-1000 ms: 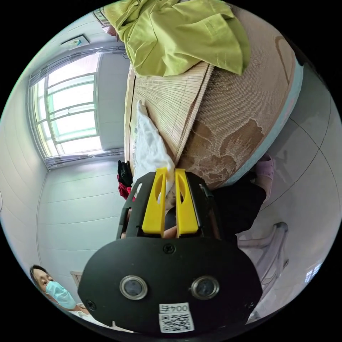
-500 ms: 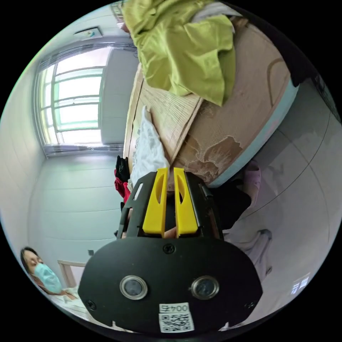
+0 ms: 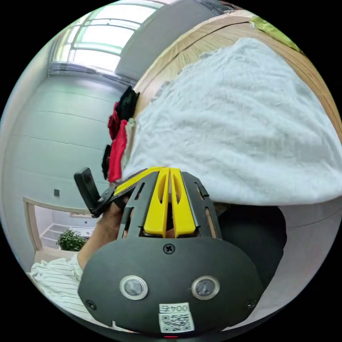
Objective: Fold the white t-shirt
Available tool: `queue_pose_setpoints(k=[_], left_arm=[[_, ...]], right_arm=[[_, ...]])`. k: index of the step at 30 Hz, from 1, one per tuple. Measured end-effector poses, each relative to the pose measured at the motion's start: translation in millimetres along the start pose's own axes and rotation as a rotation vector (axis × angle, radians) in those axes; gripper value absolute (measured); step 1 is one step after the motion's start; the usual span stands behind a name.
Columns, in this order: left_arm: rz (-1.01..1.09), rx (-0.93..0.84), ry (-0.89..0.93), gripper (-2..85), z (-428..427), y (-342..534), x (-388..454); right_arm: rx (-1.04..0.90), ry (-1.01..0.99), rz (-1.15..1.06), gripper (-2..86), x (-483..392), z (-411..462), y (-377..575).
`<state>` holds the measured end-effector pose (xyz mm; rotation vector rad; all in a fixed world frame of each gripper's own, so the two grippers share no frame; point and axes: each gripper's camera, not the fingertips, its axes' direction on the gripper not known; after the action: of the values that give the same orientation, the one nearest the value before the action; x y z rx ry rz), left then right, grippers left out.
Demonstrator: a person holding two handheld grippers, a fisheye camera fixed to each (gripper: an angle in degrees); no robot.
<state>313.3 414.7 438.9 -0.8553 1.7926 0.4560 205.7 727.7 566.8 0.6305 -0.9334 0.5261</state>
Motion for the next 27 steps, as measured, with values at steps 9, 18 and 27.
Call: queue_pose_setpoints(k=[9, 18, 27], left_arm=[[-0.082, 0.017, -0.046, 0.2, -22, 2, -24], [-0.339, 0.255, -0.048, 0.2, -65, 25, -61], [-0.432, 0.31, 0.166, 0.2, -44, 33, -58]], right_arm=[[-0.057, -0.028, 0.027, -0.7, -4, 20, 12], [-0.084, -0.017, 0.111, -0.7, 14, 8, 4], [-0.019, -0.12, 0.178, -0.4, 50, -61, -13]])
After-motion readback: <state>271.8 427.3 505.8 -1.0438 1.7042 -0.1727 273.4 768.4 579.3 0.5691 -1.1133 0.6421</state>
